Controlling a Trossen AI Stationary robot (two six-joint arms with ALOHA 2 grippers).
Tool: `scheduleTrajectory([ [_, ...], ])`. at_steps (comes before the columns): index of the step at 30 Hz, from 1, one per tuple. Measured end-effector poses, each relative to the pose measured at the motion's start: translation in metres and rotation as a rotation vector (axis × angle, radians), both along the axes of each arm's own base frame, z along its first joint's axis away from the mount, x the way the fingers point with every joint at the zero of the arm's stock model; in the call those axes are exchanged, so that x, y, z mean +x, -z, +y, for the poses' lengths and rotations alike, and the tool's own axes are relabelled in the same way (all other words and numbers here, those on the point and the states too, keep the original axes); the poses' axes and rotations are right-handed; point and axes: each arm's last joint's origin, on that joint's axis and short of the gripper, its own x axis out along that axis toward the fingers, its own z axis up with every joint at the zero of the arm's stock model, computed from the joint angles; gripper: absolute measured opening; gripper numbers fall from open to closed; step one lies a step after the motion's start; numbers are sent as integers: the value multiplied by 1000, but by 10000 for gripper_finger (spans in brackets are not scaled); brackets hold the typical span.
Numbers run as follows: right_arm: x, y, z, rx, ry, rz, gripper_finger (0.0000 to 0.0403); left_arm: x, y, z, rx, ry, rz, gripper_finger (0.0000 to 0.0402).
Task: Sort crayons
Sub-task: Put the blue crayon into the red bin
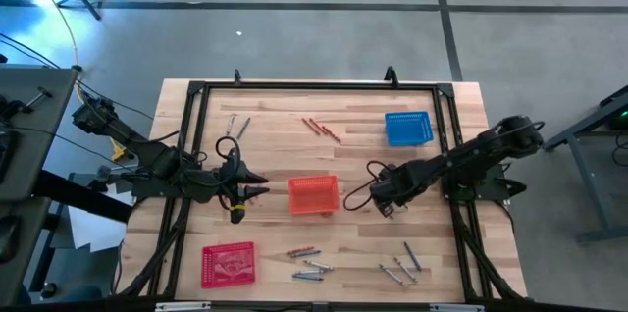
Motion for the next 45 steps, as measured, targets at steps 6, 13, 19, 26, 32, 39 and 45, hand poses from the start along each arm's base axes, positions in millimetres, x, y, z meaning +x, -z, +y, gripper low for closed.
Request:
scheduleTrajectory([
  [6,-3,-26,-5,-96,-1,-205,3,3,0,1,70,-49,-19,101],
  [13,14,-61,-7,-272,-132,-641,3,27,6,-4,269,-50,-48,101],
  [19,37,-90,-3,-432,-326,-957,3,60,12,-11,402,-33,-130,101],
  [26,49,-107,0,-562,-465,-1106,3,85,12,-12,496,-99,-243,101],
  [32,51,-114,0,-643,-501,-1143,3,102,18,-12,467,-77,-313,101],
  [39,57,-116,4,-697,-558,-1177,3,117,22,-9,482,-83,-398,101],
  [45,66,-108,10,-739,-638,-1165,3,121,23,-5,494,-100,-417,101],
])
